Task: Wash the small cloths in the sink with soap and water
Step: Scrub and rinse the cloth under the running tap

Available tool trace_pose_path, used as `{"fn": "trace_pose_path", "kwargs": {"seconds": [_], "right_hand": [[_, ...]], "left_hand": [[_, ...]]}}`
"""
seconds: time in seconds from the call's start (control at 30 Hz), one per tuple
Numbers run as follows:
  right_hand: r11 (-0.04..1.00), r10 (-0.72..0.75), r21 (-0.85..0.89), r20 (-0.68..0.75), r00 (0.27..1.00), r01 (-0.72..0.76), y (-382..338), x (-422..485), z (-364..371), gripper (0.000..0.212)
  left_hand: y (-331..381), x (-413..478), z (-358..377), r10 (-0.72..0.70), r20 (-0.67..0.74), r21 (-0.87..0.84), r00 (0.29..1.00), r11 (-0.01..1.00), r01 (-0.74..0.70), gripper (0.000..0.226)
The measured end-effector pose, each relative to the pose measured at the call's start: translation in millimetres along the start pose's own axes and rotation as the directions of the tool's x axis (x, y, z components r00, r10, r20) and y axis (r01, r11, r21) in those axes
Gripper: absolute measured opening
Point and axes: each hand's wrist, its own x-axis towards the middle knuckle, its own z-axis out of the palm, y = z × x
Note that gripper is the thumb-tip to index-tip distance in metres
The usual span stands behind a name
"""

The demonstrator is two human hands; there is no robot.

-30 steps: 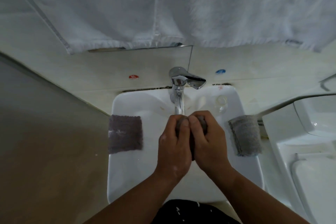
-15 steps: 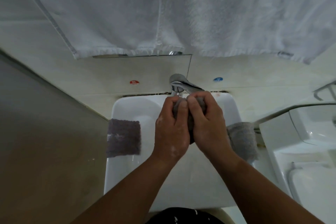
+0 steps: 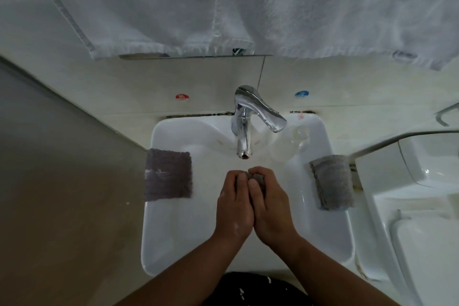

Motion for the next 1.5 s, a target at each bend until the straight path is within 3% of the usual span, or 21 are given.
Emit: {"fn": "trace_pose_path", "kwargs": {"seconds": [0.1, 0.43, 0.67, 0.73, 0.8, 0.93, 1.07, 1.13, 1.23, 1.37, 1.5], "right_hand": [[1.0, -0.01, -0.022, 0.005, 1.0, 0.01, 6, 8, 7, 0.008], [0.995, 0.055, -0.081, 0.004, 0.998, -0.055, 17, 21, 21, 0.04], [0.991, 0.092, -0.101, 0.016, 0.996, -0.09, 21, 25, 25, 0.047], [0.987, 0.107, -0.125, 0.03, 0.994, -0.102, 23, 26, 26, 0.044], [0.985, 0.131, -0.115, 0.001, 0.991, -0.13, 27, 27, 25, 0.036], [0.988, 0.083, -0.134, 0.011, 0.997, -0.08, 36, 27, 22, 0.005], [0.994, -0.009, -0.106, -0.019, 1.0, 0.007, 38, 22, 17, 0.016], [0.995, -0.03, -0.095, 0.055, 0.998, 0.035, 35, 17, 16, 0.028], [0.988, -0.033, -0.148, 0.083, 0.996, 0.045, 35, 15, 19, 0.034], [0.978, -0.037, -0.205, 0.019, 0.999, 0.041, 35, 26, 19, 0.011], [0.957, -0.148, -0.251, 0.013, 0.989, 0.146, 26, 28, 21, 0.023]], "left_hand": [[-4, 7, 1, -0.026, -0.02, 0.005, 0.999, 1.0, 0.026, 0.036], [-21, 29, 2, -0.041, 0.045, 0.039, 0.998, 0.998, 0.039, 0.034], [-43, 43, 6, 0.061, 0.106, 0.386, 0.992, 0.917, -0.098, 0.035], [-40, 41, 5, 0.017, 0.075, 0.325, 0.997, 0.945, -0.041, 0.039], [-35, 36, 5, -0.092, 0.096, 0.16, 0.991, 0.984, 0.076, 0.044], [-30, 27, 3, -0.194, 0.171, 0.012, 0.966, 0.981, 0.195, 0.053], [-29, 28, 4, -0.161, 0.109, 0.01, 0.981, 0.987, 0.161, 0.031], [-27, 31, 4, -0.2, 0.07, -0.073, 0.977, 0.976, 0.205, 0.026], [-21, 30, 4, -0.282, 0.131, -0.24, 0.951, 0.921, 0.306, 0.025], [-24, 28, 4, -0.13, 0.074, -0.062, 0.989, 0.989, 0.134, 0.033], [-30, 33, 3, -0.02, 0.032, 0.088, 0.999, 0.996, 0.017, 0.04]]}}
